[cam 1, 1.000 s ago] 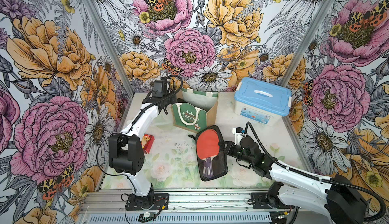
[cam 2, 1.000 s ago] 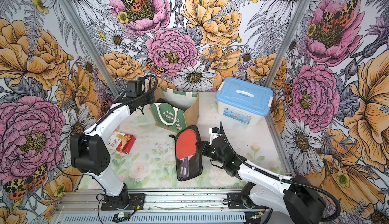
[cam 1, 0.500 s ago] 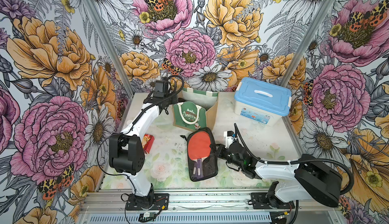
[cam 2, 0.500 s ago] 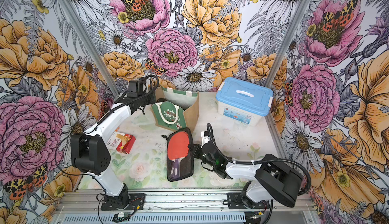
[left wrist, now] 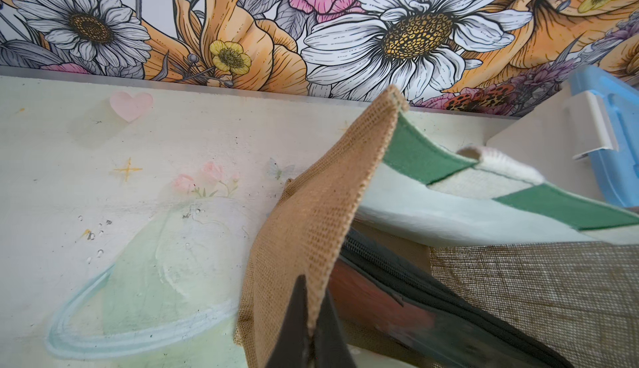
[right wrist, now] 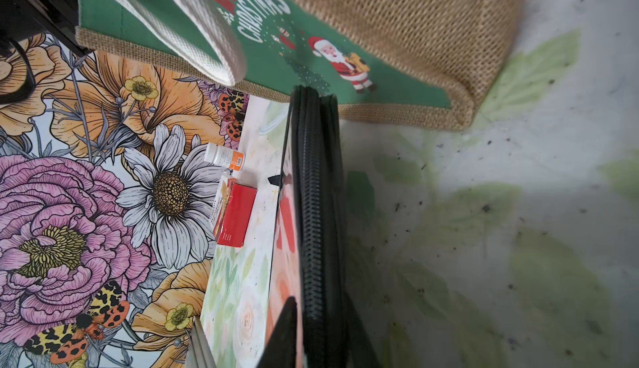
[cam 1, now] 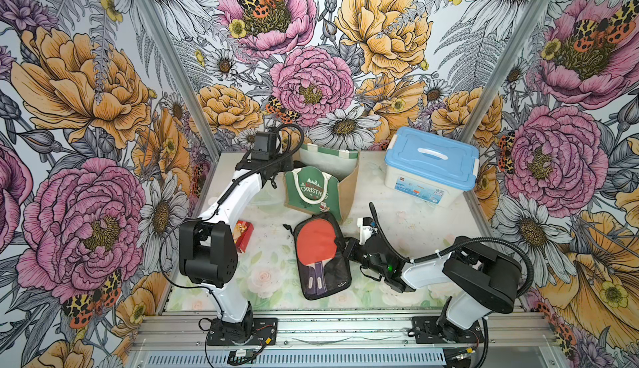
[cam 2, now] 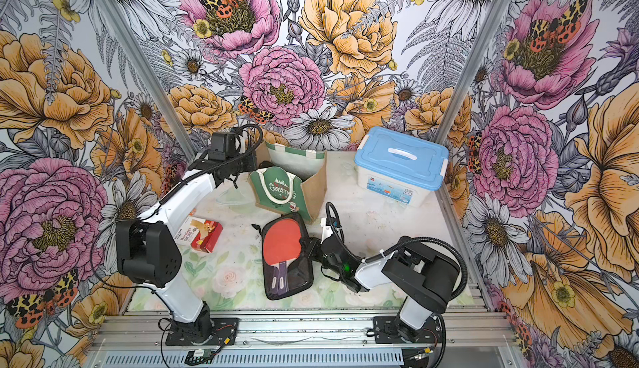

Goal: Remove the ping pong set from the canvas bag
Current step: Place the ping pong set at the center of the board.

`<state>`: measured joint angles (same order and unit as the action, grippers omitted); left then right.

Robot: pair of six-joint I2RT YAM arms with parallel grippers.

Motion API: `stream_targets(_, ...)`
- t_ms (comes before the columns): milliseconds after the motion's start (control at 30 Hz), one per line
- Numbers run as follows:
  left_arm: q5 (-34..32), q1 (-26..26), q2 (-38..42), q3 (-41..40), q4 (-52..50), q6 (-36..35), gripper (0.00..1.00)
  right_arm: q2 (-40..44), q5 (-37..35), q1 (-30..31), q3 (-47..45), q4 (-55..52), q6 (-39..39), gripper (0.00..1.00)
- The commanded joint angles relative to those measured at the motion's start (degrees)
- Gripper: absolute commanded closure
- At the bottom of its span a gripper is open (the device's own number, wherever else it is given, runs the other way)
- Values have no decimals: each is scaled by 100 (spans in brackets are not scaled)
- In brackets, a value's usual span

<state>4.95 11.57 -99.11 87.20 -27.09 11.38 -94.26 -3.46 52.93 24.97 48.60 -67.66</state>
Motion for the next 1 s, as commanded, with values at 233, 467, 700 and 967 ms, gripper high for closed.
stream_targets(233,331,60,162,-111,111,-271,100,130,-171,-35,159,158,144,55)
stream_targets(467,104,150,286,-98,77,-552,100,1495,-426,-194,583,-2210,1150,47)
stream_targets(700,-85,230,374,-76,81,-769,100,2342,-566,-514,1997,-4539,2686,40)
stream_targets(967,-12,262,565,-120,86,-1356,100,1494,-286,-1034,4504,-6024,4109,42)
